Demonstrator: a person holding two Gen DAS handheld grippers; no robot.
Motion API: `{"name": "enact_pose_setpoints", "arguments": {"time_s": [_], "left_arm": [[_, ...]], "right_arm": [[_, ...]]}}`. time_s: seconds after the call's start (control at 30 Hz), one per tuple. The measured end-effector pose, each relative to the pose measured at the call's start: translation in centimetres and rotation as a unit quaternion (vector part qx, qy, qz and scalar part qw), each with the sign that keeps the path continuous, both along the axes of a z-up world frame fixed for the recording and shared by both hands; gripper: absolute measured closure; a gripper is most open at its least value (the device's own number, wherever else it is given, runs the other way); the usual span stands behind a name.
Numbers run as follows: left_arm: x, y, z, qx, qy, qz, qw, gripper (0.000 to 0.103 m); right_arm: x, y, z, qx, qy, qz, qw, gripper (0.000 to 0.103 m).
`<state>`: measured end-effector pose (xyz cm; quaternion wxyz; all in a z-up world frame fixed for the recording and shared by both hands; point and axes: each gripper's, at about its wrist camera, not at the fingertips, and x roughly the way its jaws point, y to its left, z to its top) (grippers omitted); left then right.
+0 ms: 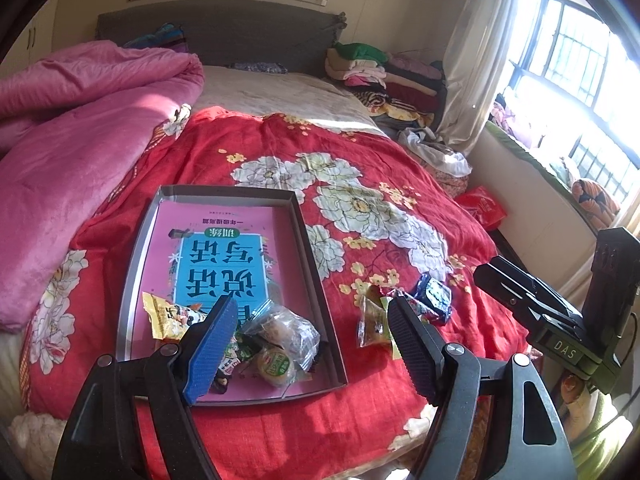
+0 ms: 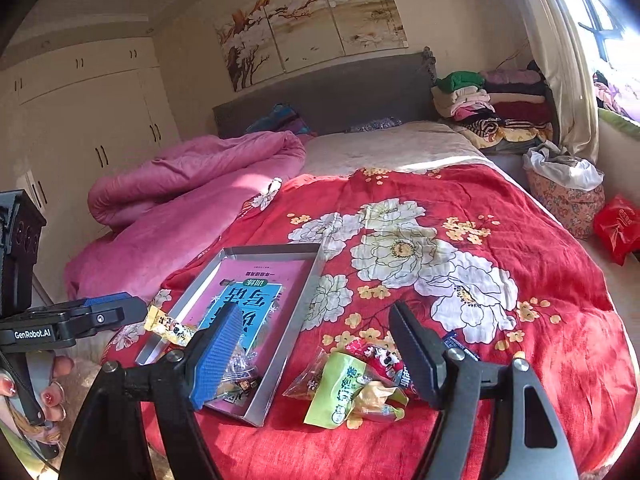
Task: Organize snacks
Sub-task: 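Move both open grippers toward the loose snacks beside the tray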
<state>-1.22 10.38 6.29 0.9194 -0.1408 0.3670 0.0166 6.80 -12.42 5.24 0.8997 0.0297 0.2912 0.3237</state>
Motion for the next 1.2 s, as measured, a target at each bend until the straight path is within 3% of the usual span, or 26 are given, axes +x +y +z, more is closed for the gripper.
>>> {"name": "enact_pose_setpoints", "arguments": {"time_s": [0.5, 0.83, 1.2], "left_arm": [[1.7, -4.3, -1.6, 0.019, 0.032, -0.054, 0.9979, 0.024], [2.7, -6.4, -3.5, 0.031, 0.062, -0.078, 0.9945, 0.024], [3.6, -7.4, -5.8, 0.038, 0.094, -0.091, 0.9907, 0.024]], "right_arm": [[1.3, -3.6, -0.9, 0.017, 0.033, -0.048, 0.998, 0.028], [2.7, -5.6, -3.8, 0.012, 0.107, -0.068, 0.992, 0.028], [3.7, -4.2, -8.0, 0.008, 0.198, -0.026, 0.980, 0.028]]}}
